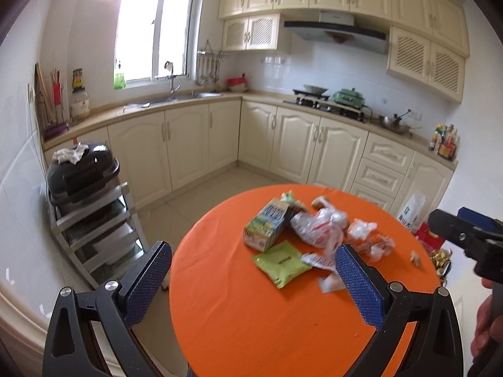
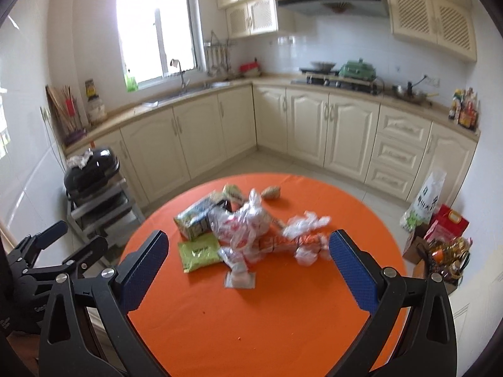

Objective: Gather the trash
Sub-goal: 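Return both open tools to the orange table, then grasp the small white tray with the right tool while the left tool grasps the green packet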

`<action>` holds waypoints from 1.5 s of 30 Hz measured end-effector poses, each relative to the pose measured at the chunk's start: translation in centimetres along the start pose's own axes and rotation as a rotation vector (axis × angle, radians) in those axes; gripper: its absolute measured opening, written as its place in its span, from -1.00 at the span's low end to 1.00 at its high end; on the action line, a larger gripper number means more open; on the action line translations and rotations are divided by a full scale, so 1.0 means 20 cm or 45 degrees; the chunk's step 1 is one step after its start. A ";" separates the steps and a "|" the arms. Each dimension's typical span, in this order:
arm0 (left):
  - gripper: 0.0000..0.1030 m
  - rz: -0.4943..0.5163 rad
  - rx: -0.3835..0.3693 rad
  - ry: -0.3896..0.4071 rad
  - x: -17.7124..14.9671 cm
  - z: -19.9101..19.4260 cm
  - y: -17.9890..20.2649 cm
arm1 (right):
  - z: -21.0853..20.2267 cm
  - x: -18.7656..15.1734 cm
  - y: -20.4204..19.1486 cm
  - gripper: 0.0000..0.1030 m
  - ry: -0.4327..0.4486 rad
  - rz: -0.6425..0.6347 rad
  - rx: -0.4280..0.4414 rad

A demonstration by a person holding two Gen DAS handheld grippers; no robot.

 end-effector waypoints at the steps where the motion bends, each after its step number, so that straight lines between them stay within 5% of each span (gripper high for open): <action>1: 0.98 -0.004 0.003 -0.015 0.01 0.03 0.01 | 0.06 -0.02 0.00 1.00 -0.038 0.003 -0.007; 11: 0.98 -0.007 -0.020 -0.155 0.10 0.45 -0.01 | 0.46 -0.18 0.04 0.97 -0.256 0.016 -0.062; 18: 0.98 0.014 -0.016 -0.231 0.15 0.68 0.03 | 0.75 -0.34 0.11 0.52 -0.440 0.033 -0.083; 25: 0.98 0.027 -0.030 -0.284 0.23 0.85 0.07 | 0.86 -0.38 0.12 0.33 -0.493 0.022 -0.073; 35: 0.98 0.086 -0.043 -0.327 0.27 1.09 0.16 | 0.89 -0.38 0.14 -0.41 -0.484 -0.008 -0.036; 45: 0.99 0.253 -0.051 -0.405 0.32 1.47 0.28 | 0.83 -0.34 0.29 -0.42 -0.459 0.061 -0.042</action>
Point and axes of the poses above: each gripper's, at about its wrist camera, not at the fingertips, and z roughly the way its jaws point, y to its right, x to its top, the point moved 1 cm from there along z, roughly the way its jaws point, and after that the axes turned 12 degrees about z, right-handed, at the moved point
